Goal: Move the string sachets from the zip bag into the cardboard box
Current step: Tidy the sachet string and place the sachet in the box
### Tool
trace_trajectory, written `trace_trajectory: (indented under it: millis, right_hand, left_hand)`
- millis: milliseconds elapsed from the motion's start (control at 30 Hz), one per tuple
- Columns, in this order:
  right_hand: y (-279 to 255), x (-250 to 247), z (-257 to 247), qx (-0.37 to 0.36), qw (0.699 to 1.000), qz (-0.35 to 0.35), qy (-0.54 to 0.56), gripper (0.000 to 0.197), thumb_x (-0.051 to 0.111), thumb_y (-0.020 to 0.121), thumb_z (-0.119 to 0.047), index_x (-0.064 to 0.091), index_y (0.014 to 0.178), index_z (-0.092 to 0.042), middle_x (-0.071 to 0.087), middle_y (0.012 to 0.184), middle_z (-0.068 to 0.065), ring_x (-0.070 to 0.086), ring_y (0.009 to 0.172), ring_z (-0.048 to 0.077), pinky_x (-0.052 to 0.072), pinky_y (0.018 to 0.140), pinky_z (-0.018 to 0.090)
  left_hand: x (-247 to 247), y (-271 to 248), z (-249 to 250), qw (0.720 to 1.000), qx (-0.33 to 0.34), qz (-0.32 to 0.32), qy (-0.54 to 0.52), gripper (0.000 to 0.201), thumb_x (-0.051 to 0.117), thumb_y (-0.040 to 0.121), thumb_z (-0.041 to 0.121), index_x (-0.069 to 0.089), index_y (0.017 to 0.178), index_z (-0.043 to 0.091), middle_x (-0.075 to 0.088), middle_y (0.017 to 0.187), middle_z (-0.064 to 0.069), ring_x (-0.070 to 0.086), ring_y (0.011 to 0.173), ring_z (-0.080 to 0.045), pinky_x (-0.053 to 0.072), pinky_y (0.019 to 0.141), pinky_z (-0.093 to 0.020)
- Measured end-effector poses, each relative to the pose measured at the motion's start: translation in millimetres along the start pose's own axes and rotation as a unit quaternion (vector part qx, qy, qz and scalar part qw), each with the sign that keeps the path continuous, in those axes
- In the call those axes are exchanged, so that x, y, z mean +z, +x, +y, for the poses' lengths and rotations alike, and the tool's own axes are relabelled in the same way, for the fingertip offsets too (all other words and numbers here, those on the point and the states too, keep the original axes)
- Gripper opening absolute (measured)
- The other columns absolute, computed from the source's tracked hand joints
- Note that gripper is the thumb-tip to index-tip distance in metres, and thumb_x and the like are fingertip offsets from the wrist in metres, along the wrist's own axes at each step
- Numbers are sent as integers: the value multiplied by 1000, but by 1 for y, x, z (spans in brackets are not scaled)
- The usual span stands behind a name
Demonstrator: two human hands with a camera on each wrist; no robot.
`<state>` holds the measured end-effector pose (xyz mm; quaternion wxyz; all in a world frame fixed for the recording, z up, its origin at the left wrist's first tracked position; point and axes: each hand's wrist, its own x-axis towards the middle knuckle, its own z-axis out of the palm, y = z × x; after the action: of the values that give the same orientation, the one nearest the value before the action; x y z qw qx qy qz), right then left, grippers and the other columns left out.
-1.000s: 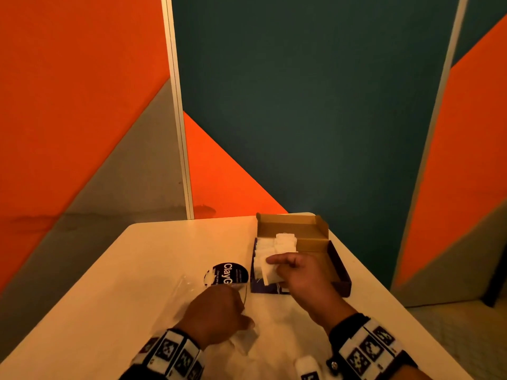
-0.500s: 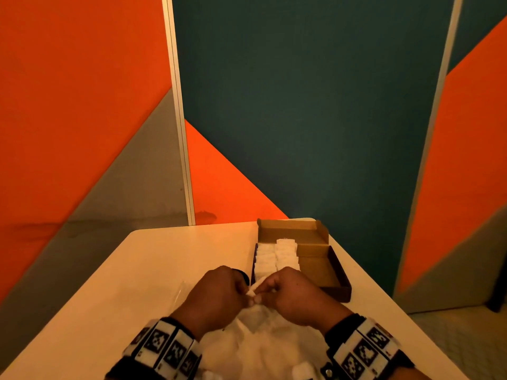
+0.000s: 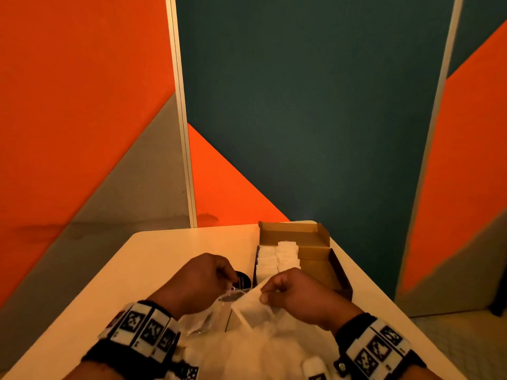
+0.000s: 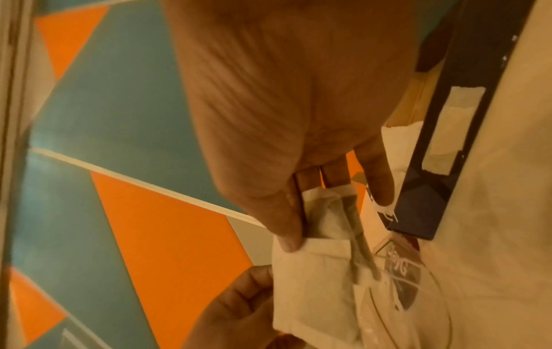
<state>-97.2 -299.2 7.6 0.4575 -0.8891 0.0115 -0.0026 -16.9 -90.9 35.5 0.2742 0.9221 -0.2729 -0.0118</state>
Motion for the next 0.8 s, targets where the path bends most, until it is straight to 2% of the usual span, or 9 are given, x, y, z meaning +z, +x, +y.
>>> trace_trajectory:
  millis: [100, 200, 300, 400, 467, 567, 633, 733, 800]
  right_hand:
    - [3, 4, 1, 17, 994, 33, 107, 11, 72, 90, -27, 81, 90, -19, 78, 93, -5, 70, 93, 14, 57, 91, 33]
    - [6, 6, 1, 26, 977, 74, 196, 9, 72, 90, -22, 79, 90, -16, 78, 98, 4, 71, 95, 21, 58, 90, 40]
    - [8, 9, -2, 28, 955, 100, 278, 9, 71, 91, -15, 78, 86, -14, 79, 93, 4, 72, 91, 23, 60, 89, 43]
    - [13, 14, -3, 30, 946, 104, 304, 10, 72, 91, -17, 79, 93, -11, 79, 97, 7, 73, 96, 28, 60, 89, 46]
    - [15, 18, -3, 33, 947, 104, 301, 11, 72, 90, -19, 79, 94, -12, 79, 97, 7, 72, 99, 30, 60, 89, 47]
    - [13, 18, -7, 18, 949, 106, 298, 13, 68, 94, -16, 80, 93, -13, 78, 97, 7, 72, 96, 26, 64, 76, 33]
    - [10, 13, -10, 6, 953, 133, 272, 18, 63, 97, -16, 80, 92, -17, 76, 94, -6, 69, 91, 12, 58, 64, 18]
    - [10, 2, -10, -12, 960, 160, 229, 20, 60, 99, -20, 79, 95, -26, 72, 97, -16, 64, 98, 5, 53, 73, 18]
    - [10, 2, -13, -43, 968, 132, 207, 18, 61, 99, -22, 77, 101, -29, 70, 101, -19, 64, 98, 2, 50, 72, 15]
  left_hand:
    - [8, -2, -7, 999, -12, 49, 3, 14, 65, 87, 14, 66, 85, 28, 69, 91, 13, 63, 81, -5, 45, 66, -16]
    - [8, -6, -7, 992, -26, 90, -80, 12, 63, 86, 7, 67, 85, 18, 69, 85, 5, 60, 69, -6, 46, 62, -22]
    - [8, -11, -1, 965, -51, 55, -253, 9, 62, 91, 10, 68, 86, 6, 69, 80, -4, 57, 55, -3, 44, 52, -16]
    - [14, -11, 4, 961, -53, 29, -268, 26, 72, 88, 31, 66, 80, 7, 66, 73, -4, 55, 56, -5, 43, 49, -14]
    - [16, -8, 3, 962, -44, 35, -267, 28, 74, 86, 32, 62, 74, 10, 63, 68, -4, 56, 62, -11, 44, 53, -17]
    - [8, -5, 3, 936, -36, 68, -343, 14, 75, 86, 17, 66, 79, 8, 69, 77, -10, 61, 71, -17, 48, 63, -27]
    - [-1, -4, 0, 923, -28, 86, -373, 11, 74, 85, 11, 67, 84, 3, 72, 85, -16, 62, 75, -21, 50, 67, -31]
    - [-13, -1, -3, 956, -3, 91, -280, 6, 75, 86, 15, 72, 83, 10, 75, 84, -9, 66, 76, -21, 53, 75, -38]
    - [-19, 0, 0, 986, 29, 58, -155, 6, 73, 88, 21, 76, 83, 20, 75, 83, 3, 69, 79, -14, 54, 77, -31]
